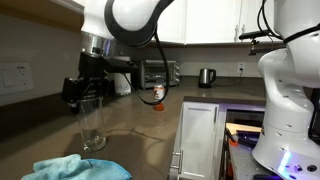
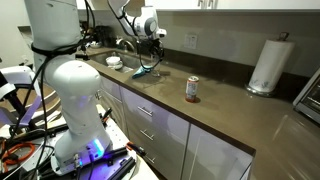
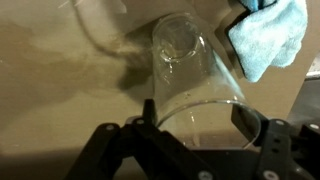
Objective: Slide the glass forward
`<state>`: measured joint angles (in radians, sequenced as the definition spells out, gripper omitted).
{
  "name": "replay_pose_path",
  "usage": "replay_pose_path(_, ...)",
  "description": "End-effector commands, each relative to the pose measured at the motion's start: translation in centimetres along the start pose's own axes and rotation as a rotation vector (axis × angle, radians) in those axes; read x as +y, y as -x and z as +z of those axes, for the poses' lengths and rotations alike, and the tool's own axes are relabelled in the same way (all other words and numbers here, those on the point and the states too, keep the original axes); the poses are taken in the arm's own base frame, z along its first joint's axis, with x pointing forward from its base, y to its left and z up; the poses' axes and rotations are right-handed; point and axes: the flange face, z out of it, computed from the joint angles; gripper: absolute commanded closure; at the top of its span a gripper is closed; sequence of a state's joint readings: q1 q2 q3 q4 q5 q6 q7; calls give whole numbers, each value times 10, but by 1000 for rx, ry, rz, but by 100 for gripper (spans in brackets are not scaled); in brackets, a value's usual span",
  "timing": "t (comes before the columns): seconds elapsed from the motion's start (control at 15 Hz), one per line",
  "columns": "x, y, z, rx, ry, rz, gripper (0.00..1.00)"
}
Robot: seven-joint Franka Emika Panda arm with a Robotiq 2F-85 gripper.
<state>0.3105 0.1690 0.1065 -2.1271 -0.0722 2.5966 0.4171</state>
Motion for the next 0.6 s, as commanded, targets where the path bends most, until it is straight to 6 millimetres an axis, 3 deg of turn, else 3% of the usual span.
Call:
replay_pose_path(0.0, 8, 28, 1, -39, 57, 28, 29)
replay_pose_path(0.53, 0, 68, -5, -21, 74, 62, 28)
